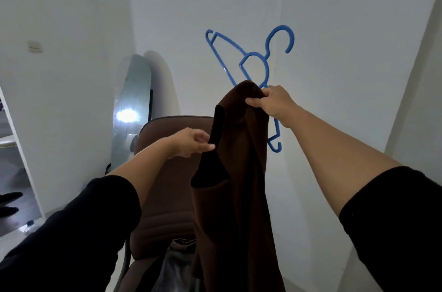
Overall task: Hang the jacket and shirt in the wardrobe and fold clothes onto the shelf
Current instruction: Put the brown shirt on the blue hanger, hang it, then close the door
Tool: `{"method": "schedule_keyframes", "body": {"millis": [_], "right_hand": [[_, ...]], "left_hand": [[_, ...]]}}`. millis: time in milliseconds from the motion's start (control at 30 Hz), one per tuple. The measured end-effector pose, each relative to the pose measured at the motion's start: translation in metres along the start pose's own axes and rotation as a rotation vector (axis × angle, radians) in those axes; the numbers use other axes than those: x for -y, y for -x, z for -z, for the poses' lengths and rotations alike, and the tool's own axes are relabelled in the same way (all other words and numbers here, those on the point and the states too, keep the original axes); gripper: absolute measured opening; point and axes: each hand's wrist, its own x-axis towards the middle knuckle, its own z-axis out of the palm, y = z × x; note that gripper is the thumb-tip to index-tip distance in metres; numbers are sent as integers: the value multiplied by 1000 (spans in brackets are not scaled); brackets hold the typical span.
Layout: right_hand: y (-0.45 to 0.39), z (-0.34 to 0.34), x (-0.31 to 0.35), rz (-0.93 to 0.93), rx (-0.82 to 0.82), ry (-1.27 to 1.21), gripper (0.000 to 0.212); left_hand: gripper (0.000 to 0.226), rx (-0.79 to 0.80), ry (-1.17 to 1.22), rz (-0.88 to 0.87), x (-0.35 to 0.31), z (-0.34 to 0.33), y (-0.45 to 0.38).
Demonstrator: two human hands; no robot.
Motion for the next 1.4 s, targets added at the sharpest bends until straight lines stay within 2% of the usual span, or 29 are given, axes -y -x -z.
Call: {"method": "schedule_keyframes", "body": {"millis": [67, 100, 200, 267, 367, 433, 533, 633, 700, 833, 933, 1067, 1167, 1300, 1400], "right_hand": [[-1, 7, 1, 1, -13, 1, 35], [-1, 10, 2, -1, -21, 13, 37], [-1, 18, -3, -25, -50, 67, 40], [1, 23, -10, -40, -46, 102, 34], [7, 31, -20, 0, -3, 87, 24], [8, 35, -23, 18, 25, 102, 32], [9, 41, -25, -75, 22, 81, 50], [9, 46, -26, -138, 26, 98, 46], [12, 49, -26, -135, 47, 125, 40], [19, 55, -23, -112, 95, 156, 39], [24, 60, -21, -115, 128, 161, 38], [29, 60, -17, -131, 189, 166, 37], [30, 55, -15, -129, 221, 184, 38], [31, 48, -17, -118, 204, 190, 37], [30, 42, -21, -103, 176, 204, 37]], "left_hand": [[9, -12, -49, 66, 13, -3, -1], [7, -28, -6, 76, 15, -5, -1], [10, -184, 134, 17, 9, -1, -6], [18, -272, 217, -51, -4, 10, -6], [26, -258, 240, -105, -24, 29, -5], [28, -261, 236, -78, -35, 38, -7], [33, -305, 249, 6, -46, 42, -14], [37, -229, 219, 87, -50, 36, -19], [31, -174, 180, 139, -47, 31, -19], [30, -147, 53, 234, -34, 28, -20], [27, -224, -33, 273, -20, 32, -22], [30, -368, -317, 164, -8, 35, -23], [22, -450, -440, 146, -8, 35, -22], [22, -562, -354, 135, -8, 38, -19], [14, -610, -270, 53, -10, 38, -18]]}}
